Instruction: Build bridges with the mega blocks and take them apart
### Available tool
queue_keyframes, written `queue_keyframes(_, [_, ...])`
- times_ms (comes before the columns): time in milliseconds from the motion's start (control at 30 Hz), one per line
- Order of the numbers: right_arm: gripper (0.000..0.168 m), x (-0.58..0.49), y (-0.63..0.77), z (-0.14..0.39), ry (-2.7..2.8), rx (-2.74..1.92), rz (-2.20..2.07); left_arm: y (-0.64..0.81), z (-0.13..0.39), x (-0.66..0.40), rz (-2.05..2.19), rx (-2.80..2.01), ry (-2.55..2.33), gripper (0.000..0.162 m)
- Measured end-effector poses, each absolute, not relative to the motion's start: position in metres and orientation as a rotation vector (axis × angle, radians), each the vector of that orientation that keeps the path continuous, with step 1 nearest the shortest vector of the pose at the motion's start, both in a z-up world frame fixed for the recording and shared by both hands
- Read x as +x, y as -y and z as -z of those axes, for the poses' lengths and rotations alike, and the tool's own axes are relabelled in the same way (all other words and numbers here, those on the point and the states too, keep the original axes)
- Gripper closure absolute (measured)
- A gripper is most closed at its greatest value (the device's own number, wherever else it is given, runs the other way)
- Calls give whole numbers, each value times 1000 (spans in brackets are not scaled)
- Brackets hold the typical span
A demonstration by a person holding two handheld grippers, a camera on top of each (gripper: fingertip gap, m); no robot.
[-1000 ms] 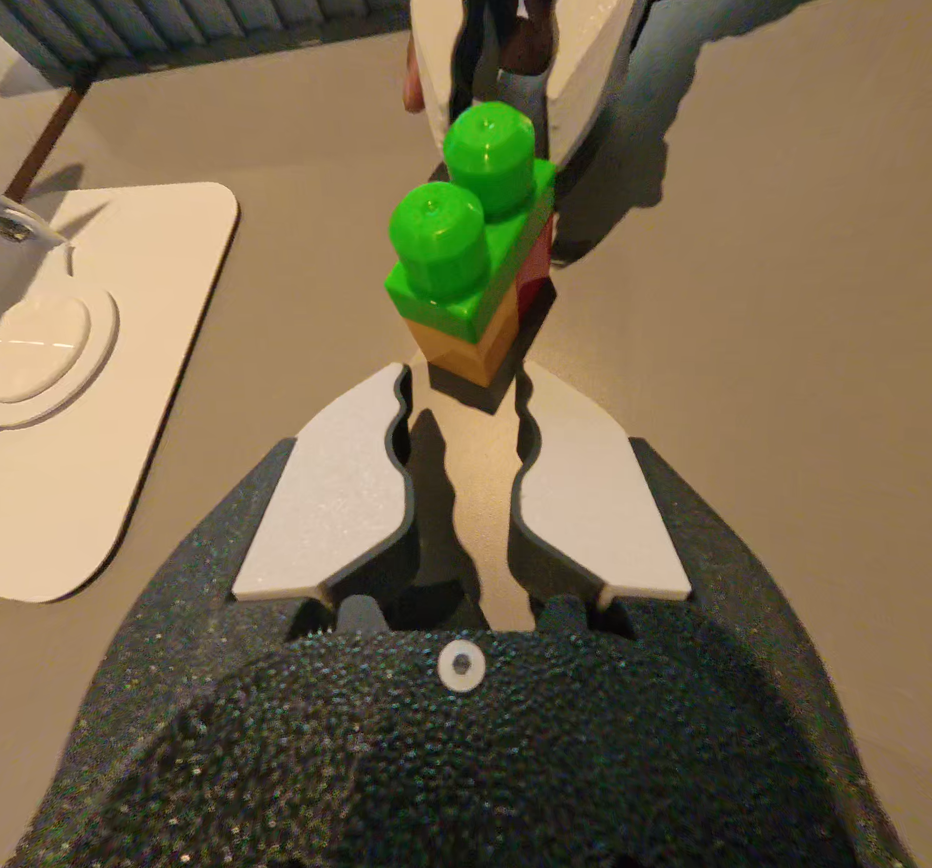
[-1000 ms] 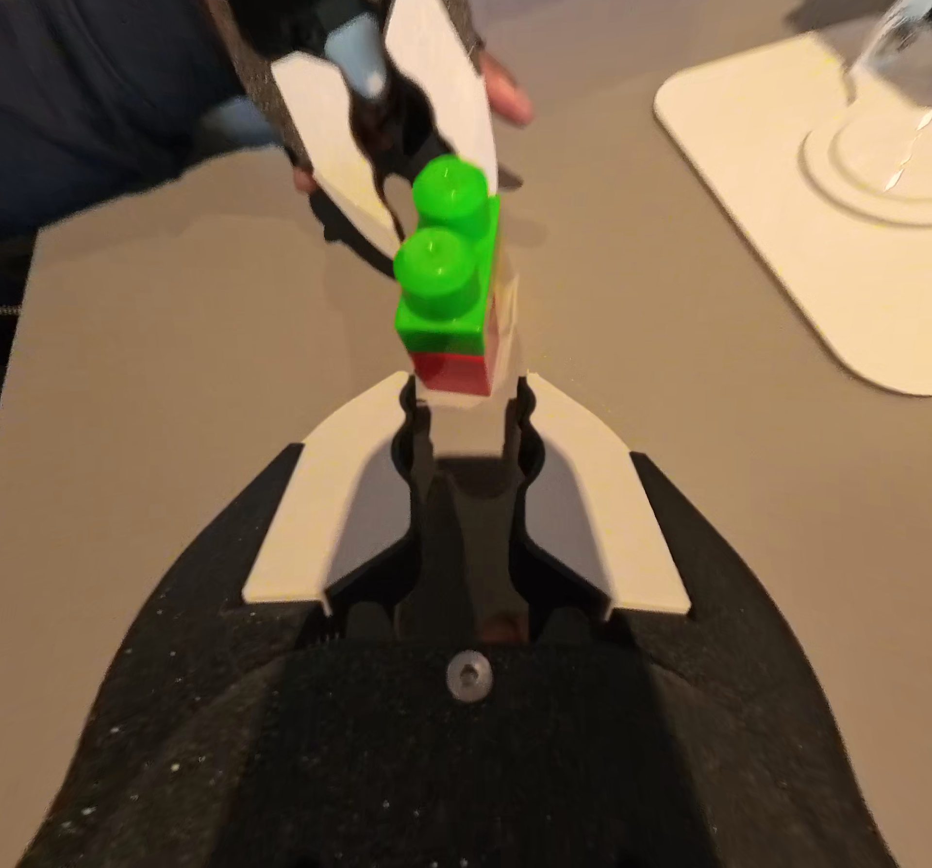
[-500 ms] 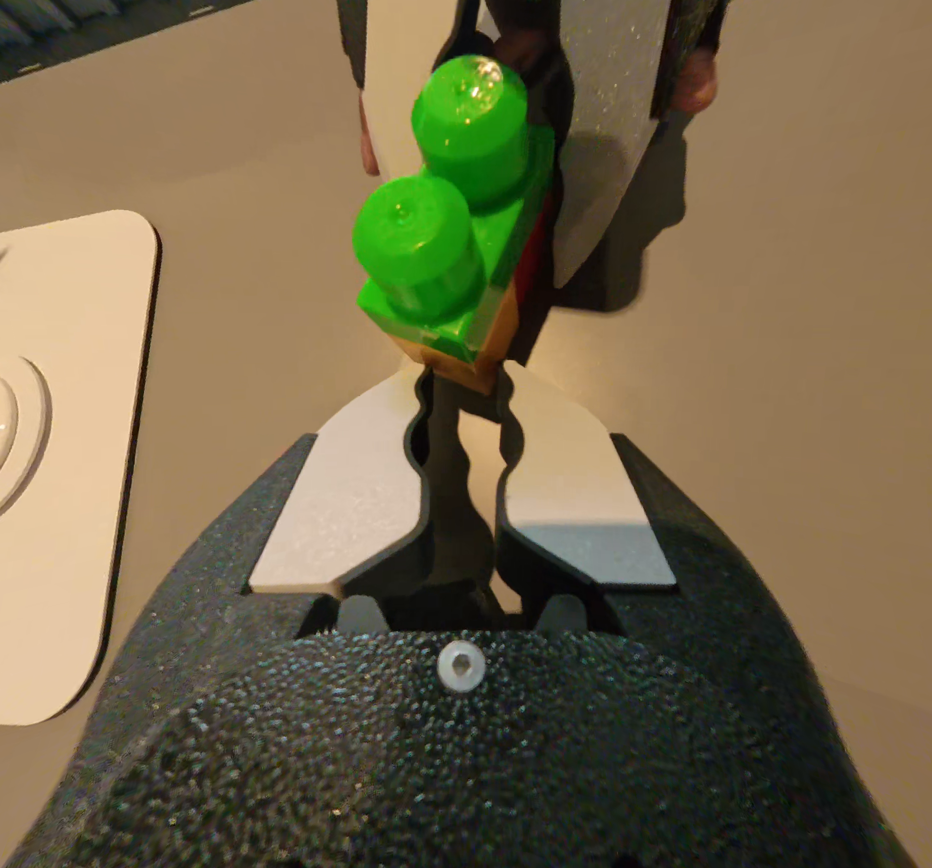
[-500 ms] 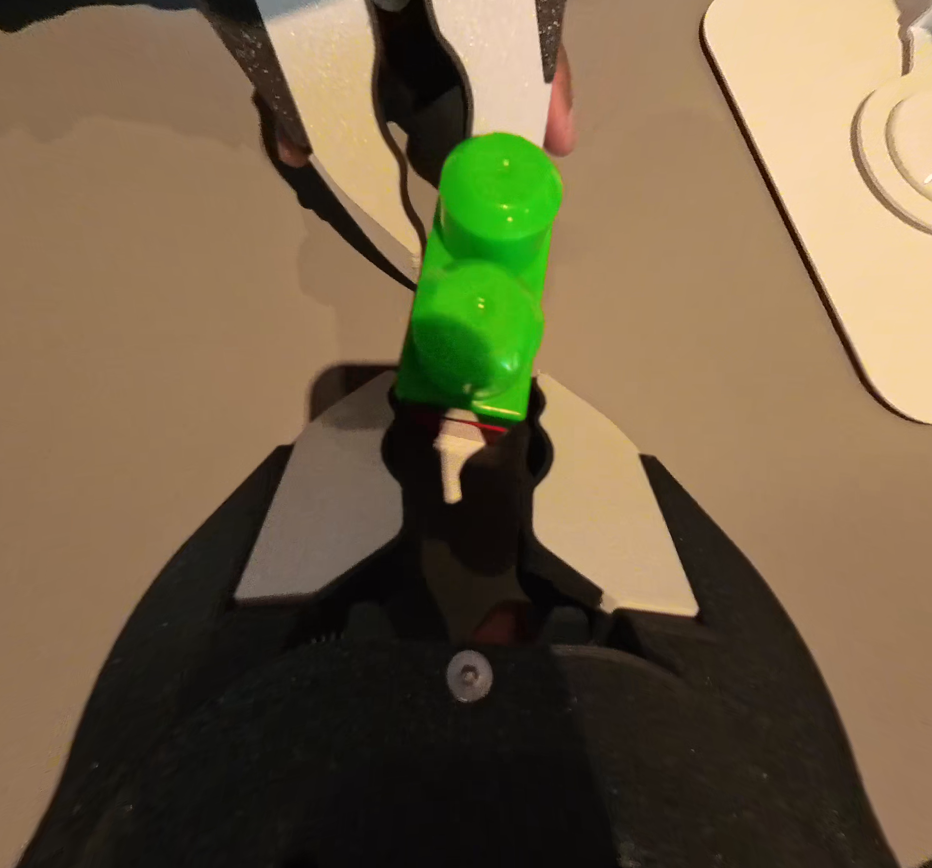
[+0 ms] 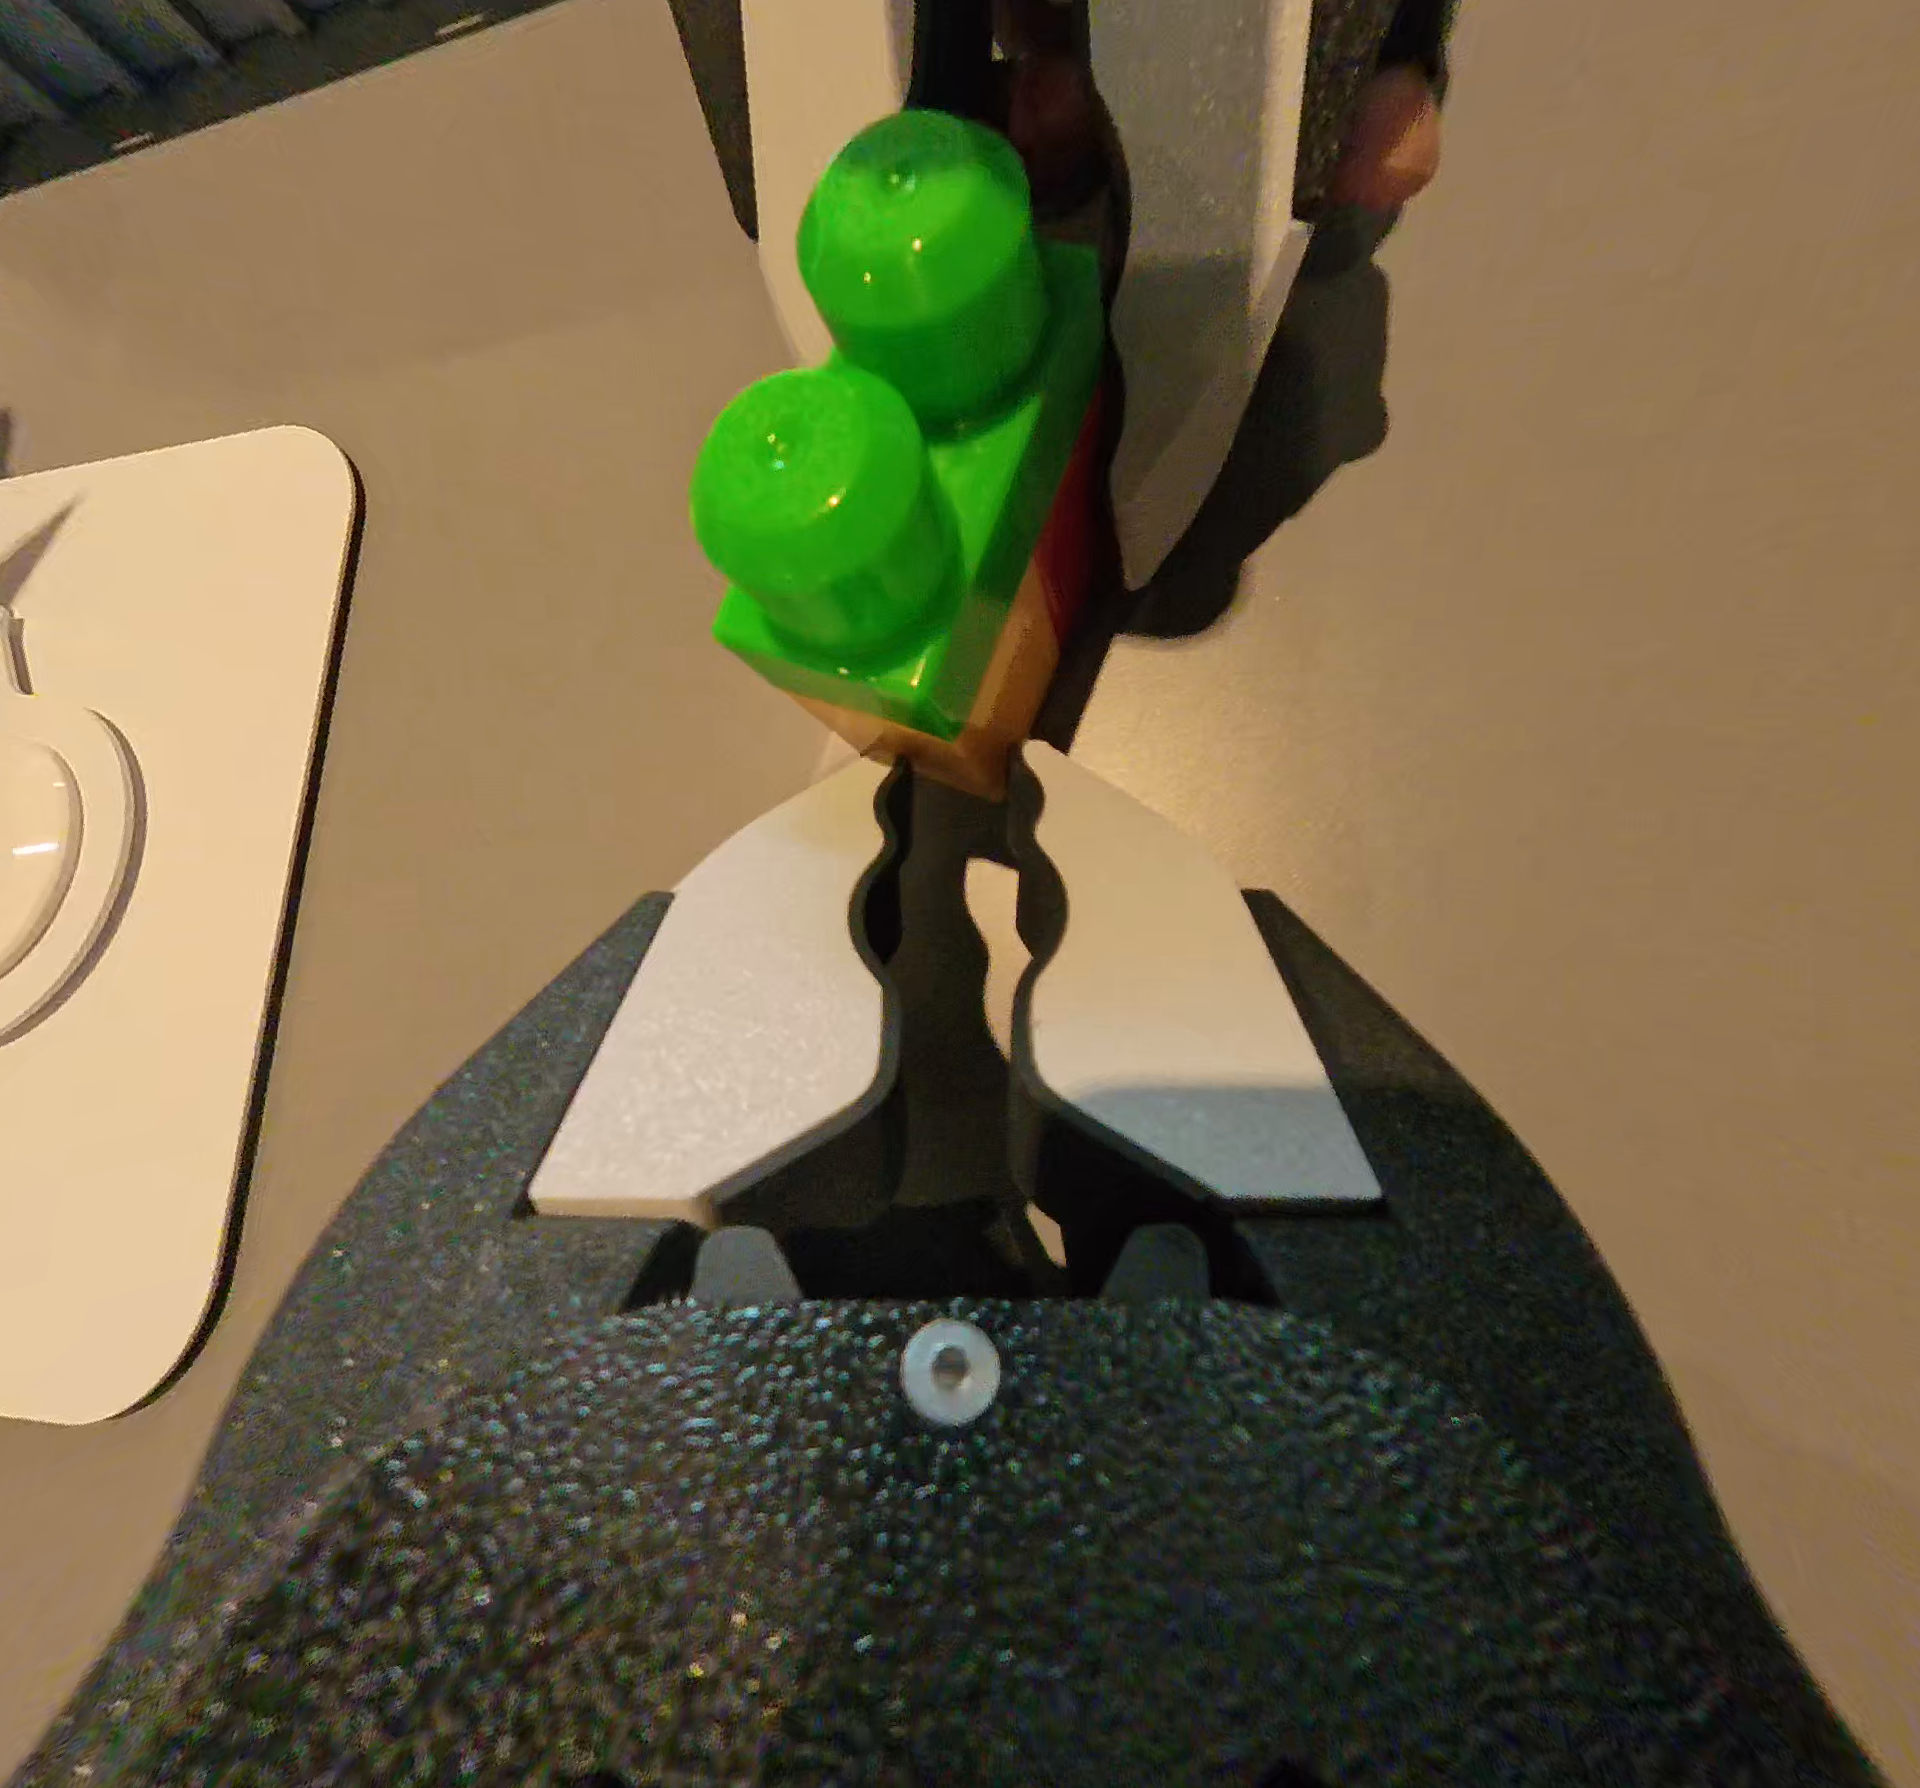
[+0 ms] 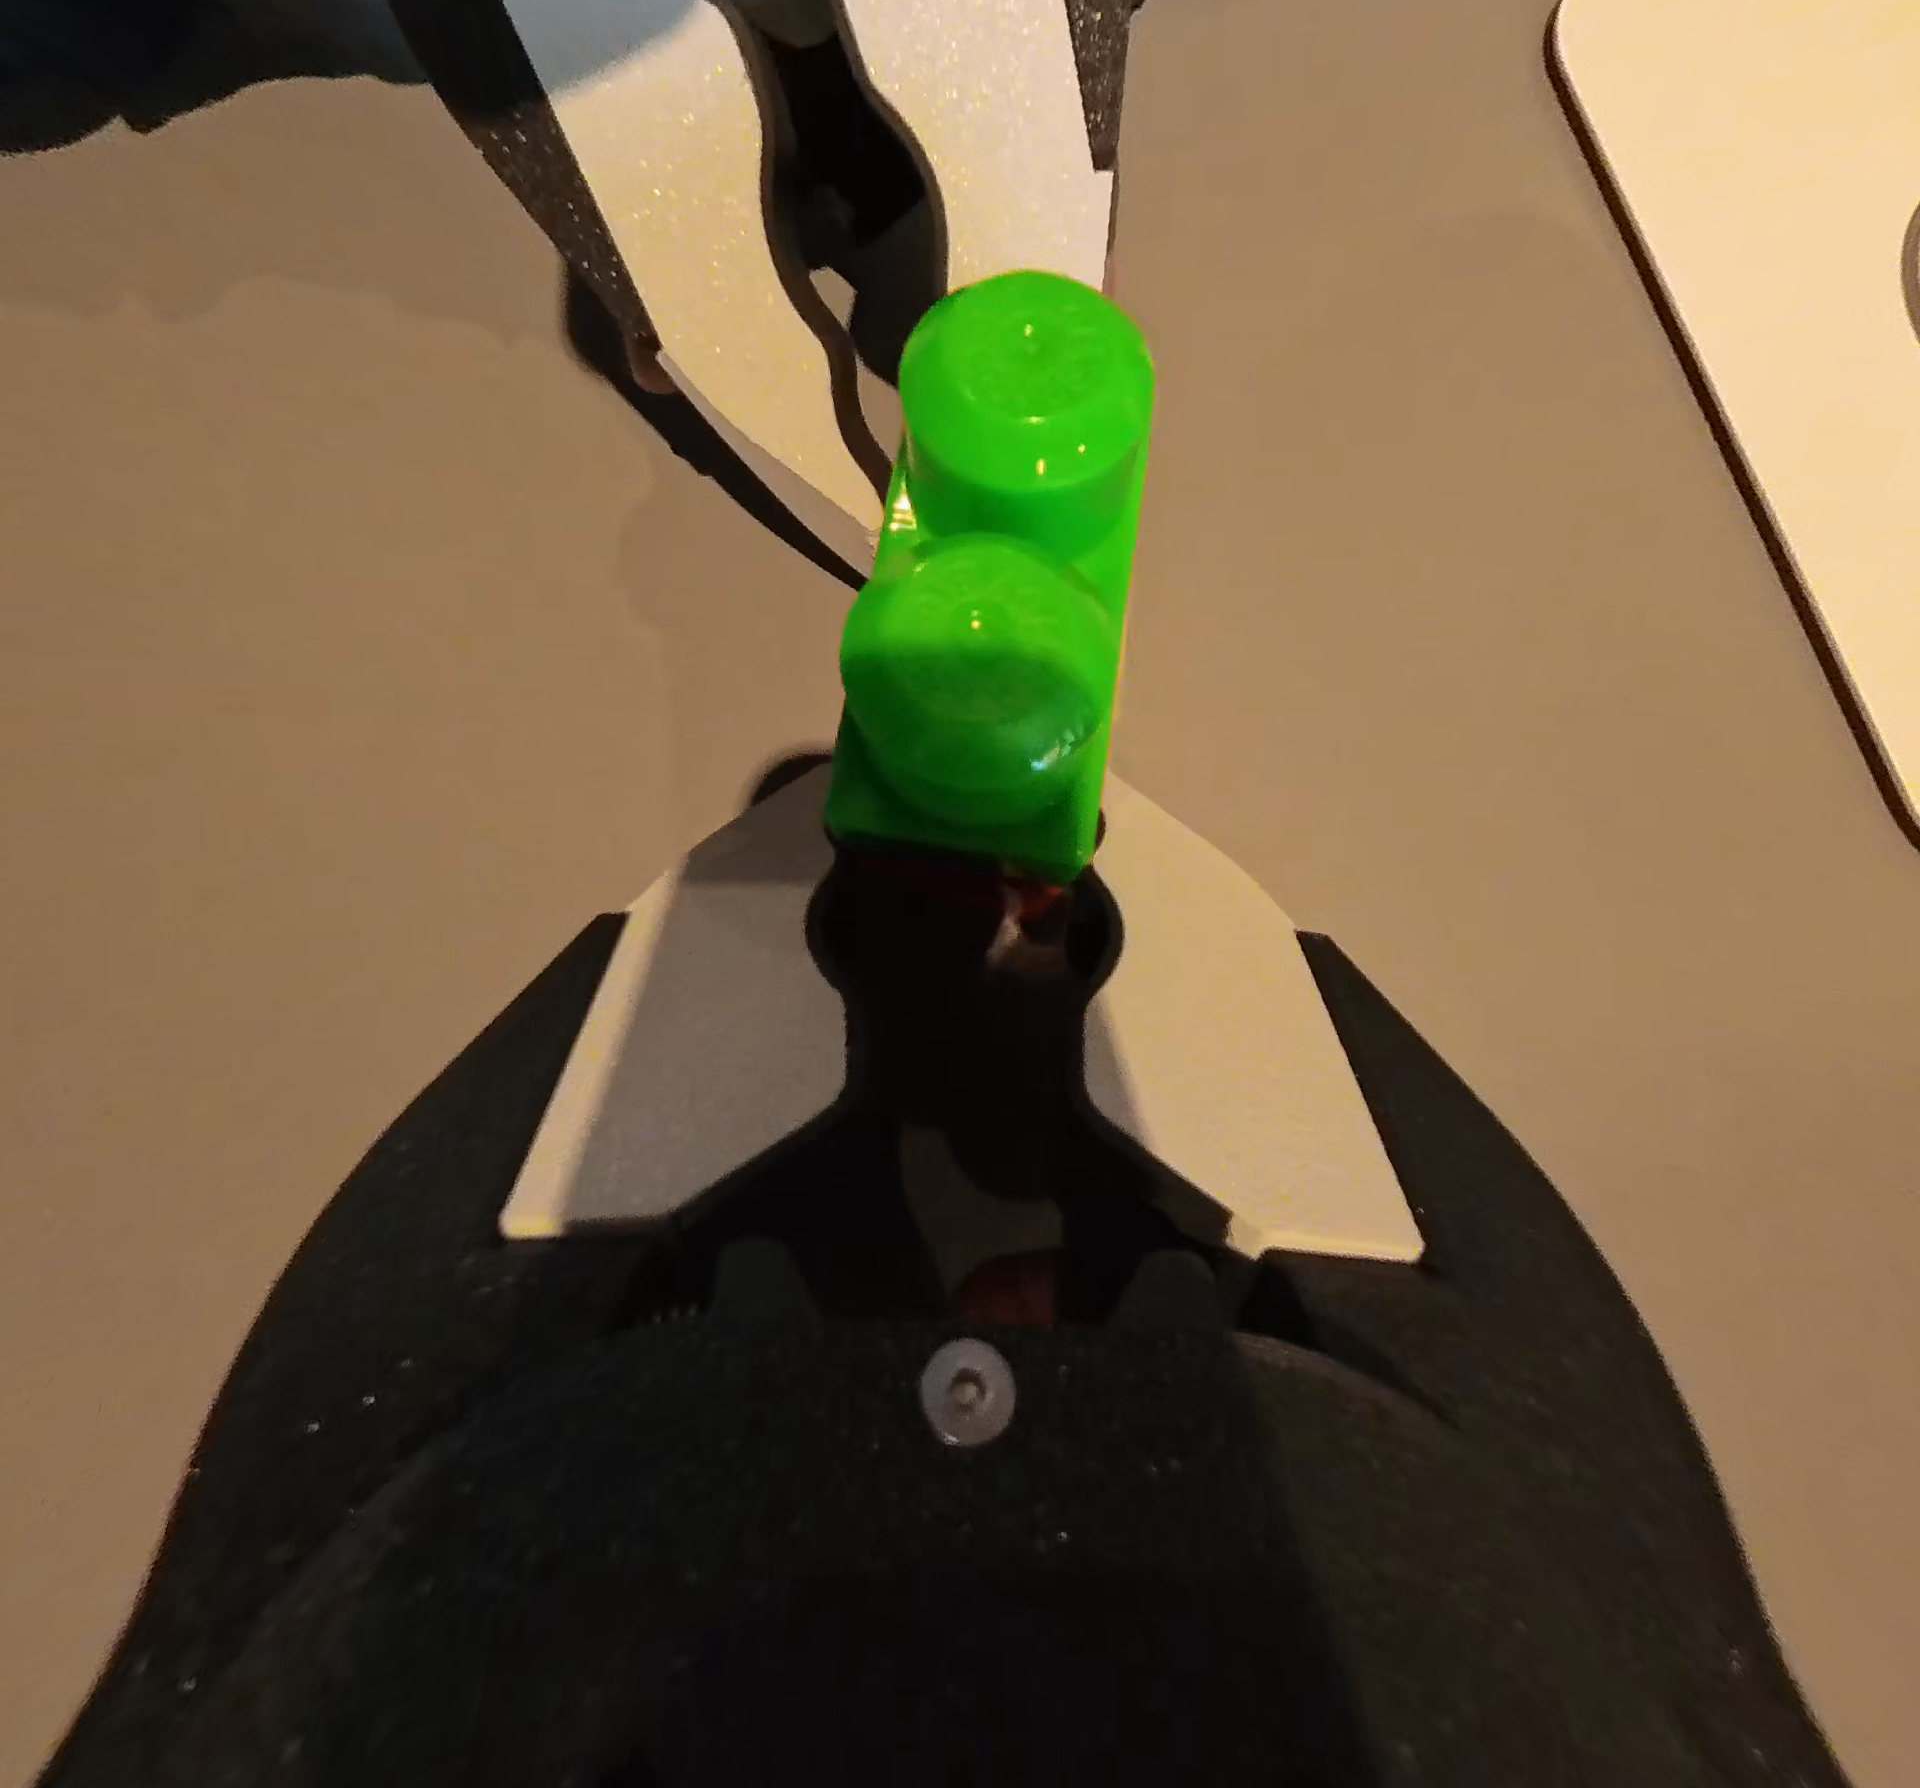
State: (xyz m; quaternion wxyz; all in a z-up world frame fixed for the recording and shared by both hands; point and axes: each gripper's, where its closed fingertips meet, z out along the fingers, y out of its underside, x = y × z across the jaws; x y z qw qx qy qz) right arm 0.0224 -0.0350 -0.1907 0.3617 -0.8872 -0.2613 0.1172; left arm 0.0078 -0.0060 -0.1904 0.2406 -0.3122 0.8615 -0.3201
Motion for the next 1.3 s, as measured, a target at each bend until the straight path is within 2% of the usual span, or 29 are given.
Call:
queue_keyframes(33, [129,22,35,191,673,-2285,-304,6,190,8,871,-854,-2356,145])
queue_keyframes(333, [126,21,35,194,709,-2295,-262,6,189,8,867,-868,-2332,145])
queue_keyframes(433, [106,23,37,194,739,-2280,-225,6,187,7,880,-851,-2309,146])
queue_keyframes(533, [92,30,45,193,762,-2270,-206,7,177,4,975,-835,-2262,137])
queue_keyframes(600, [88,36,49,190,740,-2254,-190,5,168,3,1044,-845,-2223,128])
queue_keyframes(833, [113,32,42,122,469,-1964,-255,5,159,8,1115,-836,-2155,124])
queue_keyframes(900, [115,28,42,121,454,-1958,-239,6,160,8,1106,-832,-2167,124])
queue_keyframes(1033, [141,23,36,124,428,-1965,-183,6,158,10,1118,-826,-2150,125])
queue_keyframes(1300, [140,20,34,129,409,-2003,-103,9,155,12,1125,-808,-2134,129])
